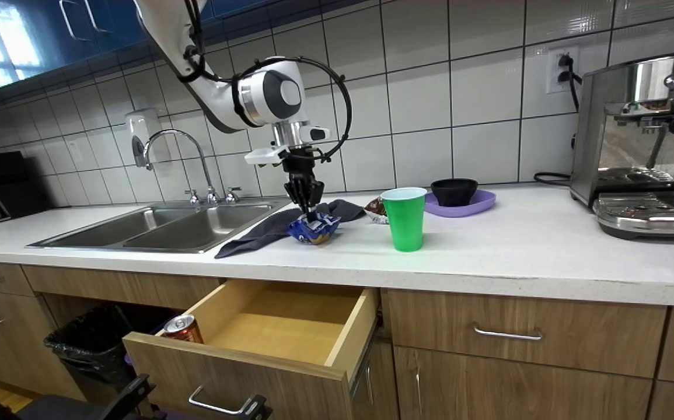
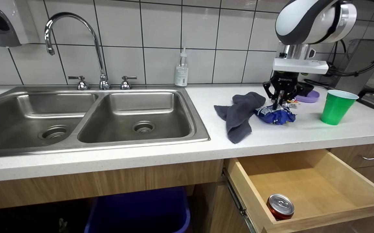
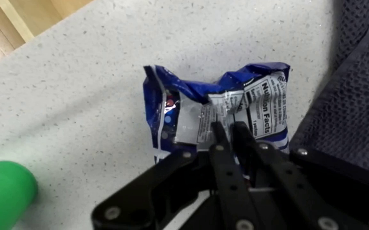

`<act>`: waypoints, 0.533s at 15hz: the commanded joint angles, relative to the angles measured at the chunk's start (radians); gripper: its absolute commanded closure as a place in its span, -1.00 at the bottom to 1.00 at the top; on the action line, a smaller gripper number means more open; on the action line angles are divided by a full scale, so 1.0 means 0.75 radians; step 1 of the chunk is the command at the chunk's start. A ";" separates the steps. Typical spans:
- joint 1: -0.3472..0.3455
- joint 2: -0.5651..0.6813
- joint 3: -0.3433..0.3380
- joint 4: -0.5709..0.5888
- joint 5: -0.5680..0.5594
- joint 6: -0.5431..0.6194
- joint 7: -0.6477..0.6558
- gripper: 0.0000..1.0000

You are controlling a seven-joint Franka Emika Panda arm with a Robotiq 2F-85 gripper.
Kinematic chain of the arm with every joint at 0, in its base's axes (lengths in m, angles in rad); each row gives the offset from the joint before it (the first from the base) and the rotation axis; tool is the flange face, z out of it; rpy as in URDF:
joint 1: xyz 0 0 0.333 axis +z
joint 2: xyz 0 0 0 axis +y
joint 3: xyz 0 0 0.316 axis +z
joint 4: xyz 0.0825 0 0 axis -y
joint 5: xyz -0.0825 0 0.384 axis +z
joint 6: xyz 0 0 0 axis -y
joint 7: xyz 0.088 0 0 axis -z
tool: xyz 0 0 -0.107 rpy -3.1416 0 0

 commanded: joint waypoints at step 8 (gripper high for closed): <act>-0.006 -0.068 -0.001 -0.025 0.052 -0.042 -0.080 1.00</act>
